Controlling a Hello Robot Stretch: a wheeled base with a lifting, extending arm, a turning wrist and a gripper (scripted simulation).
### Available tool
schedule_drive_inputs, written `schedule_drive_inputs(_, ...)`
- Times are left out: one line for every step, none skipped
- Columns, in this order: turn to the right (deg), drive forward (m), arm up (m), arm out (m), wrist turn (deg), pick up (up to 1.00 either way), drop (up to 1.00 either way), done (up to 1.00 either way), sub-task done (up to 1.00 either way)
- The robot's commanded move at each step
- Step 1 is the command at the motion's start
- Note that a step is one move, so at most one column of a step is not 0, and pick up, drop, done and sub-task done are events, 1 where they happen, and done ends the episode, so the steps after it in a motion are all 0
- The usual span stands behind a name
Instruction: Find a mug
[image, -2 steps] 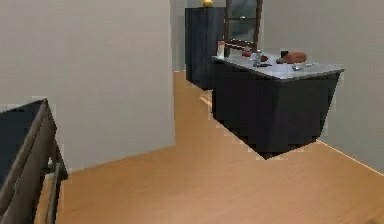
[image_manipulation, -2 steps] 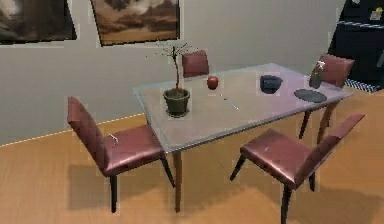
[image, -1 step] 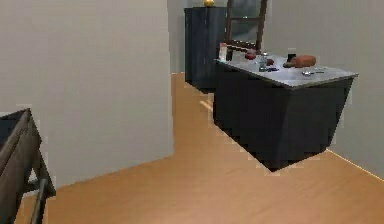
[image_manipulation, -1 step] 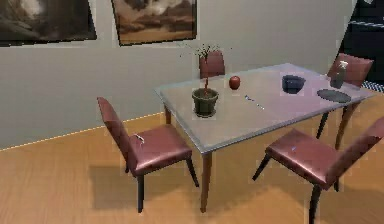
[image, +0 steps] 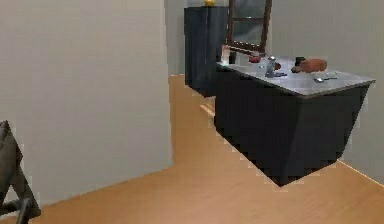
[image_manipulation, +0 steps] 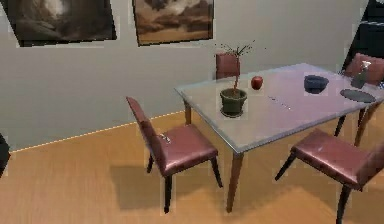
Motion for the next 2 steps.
schedule_drive_inputs(3.0,0.00,0.00,0.00,0.0,0.00,0.00,0.00,0.00)
schedule_drive_inputs(0.0,1.00,0.00,0.00,0.0,0.00,0.00,0.00,0.00)
